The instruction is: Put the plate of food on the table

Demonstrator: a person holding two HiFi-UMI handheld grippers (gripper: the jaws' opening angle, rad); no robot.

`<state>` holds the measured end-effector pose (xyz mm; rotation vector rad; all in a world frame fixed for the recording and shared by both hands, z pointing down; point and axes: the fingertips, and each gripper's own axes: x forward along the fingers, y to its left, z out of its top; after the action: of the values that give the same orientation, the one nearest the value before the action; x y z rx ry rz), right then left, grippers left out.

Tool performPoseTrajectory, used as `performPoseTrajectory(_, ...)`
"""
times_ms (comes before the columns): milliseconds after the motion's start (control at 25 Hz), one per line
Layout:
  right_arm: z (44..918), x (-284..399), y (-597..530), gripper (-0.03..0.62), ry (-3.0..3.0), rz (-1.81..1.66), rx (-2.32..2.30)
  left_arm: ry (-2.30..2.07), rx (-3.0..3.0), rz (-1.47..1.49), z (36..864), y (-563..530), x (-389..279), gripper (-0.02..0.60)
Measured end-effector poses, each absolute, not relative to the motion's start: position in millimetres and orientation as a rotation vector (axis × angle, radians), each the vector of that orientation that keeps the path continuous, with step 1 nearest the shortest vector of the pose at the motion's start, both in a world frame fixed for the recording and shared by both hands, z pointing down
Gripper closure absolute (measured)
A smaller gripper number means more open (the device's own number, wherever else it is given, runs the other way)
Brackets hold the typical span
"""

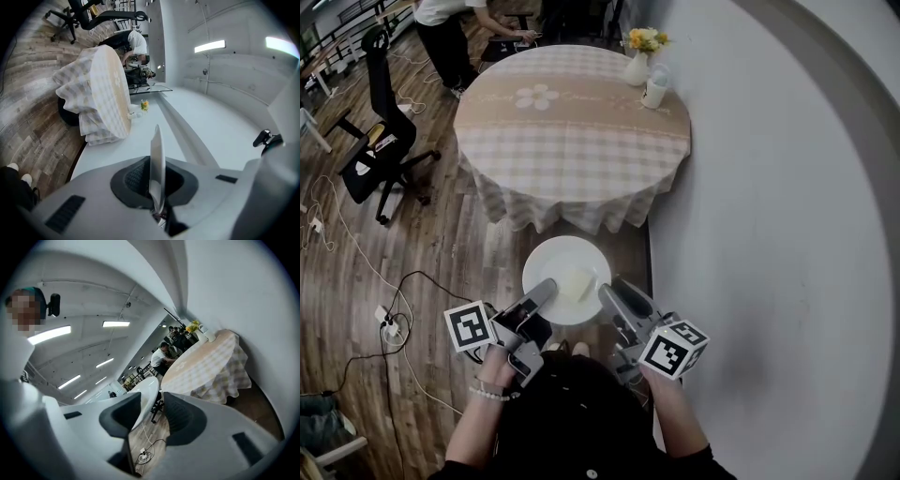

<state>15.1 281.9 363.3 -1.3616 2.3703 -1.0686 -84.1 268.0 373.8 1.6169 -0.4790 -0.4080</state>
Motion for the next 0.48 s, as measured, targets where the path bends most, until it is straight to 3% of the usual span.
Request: performPoseTrajectory(480,361,-10,283,0.523,2.337,-1.091,-1.307,-0.426,1.618,-0.391,370,267,-93,0.571)
